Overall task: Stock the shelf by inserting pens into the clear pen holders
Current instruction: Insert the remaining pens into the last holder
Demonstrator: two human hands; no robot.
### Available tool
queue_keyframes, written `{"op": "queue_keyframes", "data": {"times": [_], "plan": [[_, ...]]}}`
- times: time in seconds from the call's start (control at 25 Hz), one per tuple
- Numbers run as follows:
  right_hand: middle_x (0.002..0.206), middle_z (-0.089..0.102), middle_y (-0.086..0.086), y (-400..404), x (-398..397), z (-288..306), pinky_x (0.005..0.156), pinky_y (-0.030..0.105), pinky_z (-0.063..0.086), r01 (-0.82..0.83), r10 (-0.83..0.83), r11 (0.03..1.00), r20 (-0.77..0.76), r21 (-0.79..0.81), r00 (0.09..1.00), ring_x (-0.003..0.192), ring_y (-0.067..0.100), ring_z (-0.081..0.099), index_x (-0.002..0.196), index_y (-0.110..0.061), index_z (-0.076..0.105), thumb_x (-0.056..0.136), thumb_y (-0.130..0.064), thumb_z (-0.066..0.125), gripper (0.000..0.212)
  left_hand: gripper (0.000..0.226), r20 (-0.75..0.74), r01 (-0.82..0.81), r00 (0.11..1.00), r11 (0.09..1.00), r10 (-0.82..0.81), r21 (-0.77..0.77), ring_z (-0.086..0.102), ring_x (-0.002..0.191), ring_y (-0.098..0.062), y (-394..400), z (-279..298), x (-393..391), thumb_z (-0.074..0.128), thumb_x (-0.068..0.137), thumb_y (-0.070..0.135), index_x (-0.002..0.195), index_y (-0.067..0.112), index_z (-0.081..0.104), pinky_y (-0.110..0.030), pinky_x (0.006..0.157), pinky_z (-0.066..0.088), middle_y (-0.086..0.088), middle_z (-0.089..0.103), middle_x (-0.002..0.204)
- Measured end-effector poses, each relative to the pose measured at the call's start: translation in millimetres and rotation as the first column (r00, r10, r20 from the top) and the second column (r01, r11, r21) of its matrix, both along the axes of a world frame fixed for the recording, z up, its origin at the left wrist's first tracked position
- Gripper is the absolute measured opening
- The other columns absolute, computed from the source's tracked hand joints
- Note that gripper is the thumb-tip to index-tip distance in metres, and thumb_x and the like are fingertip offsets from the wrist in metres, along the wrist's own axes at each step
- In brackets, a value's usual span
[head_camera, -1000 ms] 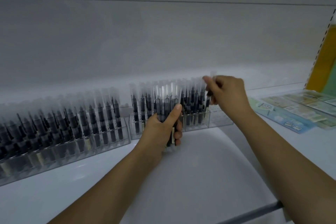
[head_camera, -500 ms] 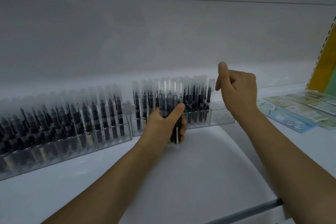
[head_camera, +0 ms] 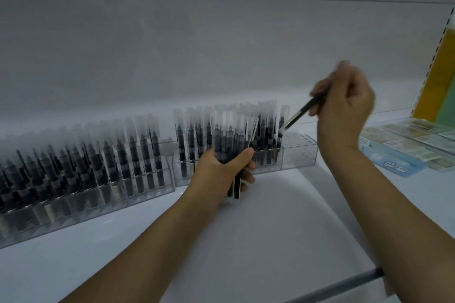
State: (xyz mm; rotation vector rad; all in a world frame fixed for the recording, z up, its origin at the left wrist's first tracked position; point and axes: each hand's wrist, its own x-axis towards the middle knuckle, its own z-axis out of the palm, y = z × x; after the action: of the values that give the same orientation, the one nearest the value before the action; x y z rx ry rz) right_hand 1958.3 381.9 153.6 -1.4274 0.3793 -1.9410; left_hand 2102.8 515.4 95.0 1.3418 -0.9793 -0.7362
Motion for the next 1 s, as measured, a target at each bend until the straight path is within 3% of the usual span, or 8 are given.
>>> {"op": "queue_keyframes", "data": {"times": [0.12, 0.28, 0.48, 0.68, 0.76, 0.84, 0.92, 1.0], "plan": [[0.074, 0.069, 0.007, -20.9, -6.4, -3.4, 0.047, 0.032, 0.047, 0.222, -0.22, 0.975, -0.06, 0.028, 0.974, 0.045, 0.025, 0.06, 0.087, -0.019, 0.052, 0.104, -0.036, 0.042, 0.027, 0.032, 0.022, -0.003, 1.0, 0.999, 0.002, 0.032, 0.058, 0.054, -0.023, -0.8, -1.0, -1.9, 0.068, 0.09, 0.032, 0.068, 0.009, 0.069, -0.032, 0.057, 0.052, -0.009, 0.067, 0.061], [0.071, 0.069, 0.002, -36.1, 5.3, -20.9, 0.052, 0.027, 0.053, 0.21, -0.171, 0.977, -0.471, 0.03, 0.865, 0.049, 0.018, 0.064, 0.092, -0.009, 0.057, 0.104, -0.033, 0.044, 0.03, 0.031, 0.028, 0.011, 1.0, 1.0, -0.011, 0.022, 0.057, 0.05, -0.017, -0.3, -1.0, -4.9, 0.066, 0.091, 0.029, 0.068, 0.008, 0.066, -0.026, 0.05, 0.048, -0.006, 0.065, 0.058], [0.068, 0.066, 0.004, -37.8, 5.1, -19.0, 0.05, 0.014, 0.048, 0.129, -0.11, 0.992, -0.584, -0.009, 0.804, 0.05, 0.014, 0.064, 0.089, -0.007, 0.057, 0.105, -0.028, 0.044, 0.029, 0.031, 0.014, 0.025, 1.0, 1.0, -0.025, 0.008, 0.057, 0.051, -0.018, 1.7, -1.1, -3.9, 0.067, 0.091, 0.03, 0.067, 0.01, 0.066, -0.028, 0.051, 0.049, -0.006, 0.065, 0.06], [0.074, 0.066, 0.004, -54.7, 11.4, -33.4, 0.07, 0.037, 0.055, 0.17, -0.225, 0.971, -0.884, -0.168, 0.41, 0.066, 0.014, 0.066, 0.095, -0.012, 0.059, 0.105, -0.029, 0.038, 0.029, 0.034, 0.026, 0.043, 0.999, 0.999, -0.043, 0.033, 0.056, 0.052, -0.021, 0.2, -2.3, -1.2, 0.067, 0.09, 0.036, 0.065, 0.013, 0.067, -0.031, 0.054, 0.048, -0.009, 0.064, 0.06], [0.077, 0.063, 0.001, -59.2, 11.1, -34.6, 0.07, 0.036, 0.051, 0.181, -0.189, 0.975, -0.919, -0.132, 0.347, 0.073, 0.022, 0.062, 0.091, -0.013, 0.057, 0.105, -0.032, 0.036, 0.032, 0.034, 0.025, 0.052, 0.998, 0.998, -0.053, 0.042, 0.056, 0.053, -0.024, -0.4, -4.2, 0.0, 0.066, 0.091, 0.037, 0.067, 0.013, 0.068, -0.031, 0.055, 0.048, -0.01, 0.065, 0.061], [0.077, 0.057, -0.005, -53.0, 9.0, -30.2, 0.061, 0.029, 0.041, 0.253, -0.245, 0.956, -0.883, -0.151, 0.4, 0.071, 0.018, 0.055, 0.088, -0.016, 0.053, 0.105, -0.039, 0.035, 0.034, 0.032, 0.014, 0.059, 0.998, 0.997, -0.06, 0.048, 0.056, 0.055, -0.026, -1.1, -5.0, -1.0, 0.065, 0.092, 0.036, 0.072, 0.01, 0.068, -0.032, 0.055, 0.048, -0.011, 0.065, 0.063], [0.075, 0.054, -0.008, -38.9, 3.7, -19.0, 0.057, 0.027, 0.036, 0.375, -0.382, 0.912, -0.675, -0.166, 0.631, 0.064, 0.01, 0.05, 0.088, -0.016, 0.056, 0.104, -0.044, 0.036, 0.037, 0.03, -0.054, 0.029, 0.998, 0.998, -0.026, 0.053, 0.055, 0.052, -0.026, -3.0, -5.3, -1.5, 0.067, 0.09, 0.035, 0.082, 0.007, 0.067, -0.031, 0.052, 0.047, -0.009, 0.066, 0.066], [0.065, 0.055, -0.005, -17.3, -0.5, -8.3, 0.055, 0.025, 0.039, 0.26, -0.308, 0.951, -0.498, -0.165, 0.811, 0.056, 0.013, 0.048, 0.081, -0.015, 0.062, 0.103, -0.041, 0.042, 0.039, 0.031, -0.184, 0.005, 0.983, 0.999, 0.004, 0.046, 0.055, 0.049, -0.023, -2.8, -3.2, 0.6, 0.072, 0.086, 0.035, 0.088, 0.005, 0.065, -0.03, 0.049, 0.048, -0.008, 0.066, 0.067]]}}
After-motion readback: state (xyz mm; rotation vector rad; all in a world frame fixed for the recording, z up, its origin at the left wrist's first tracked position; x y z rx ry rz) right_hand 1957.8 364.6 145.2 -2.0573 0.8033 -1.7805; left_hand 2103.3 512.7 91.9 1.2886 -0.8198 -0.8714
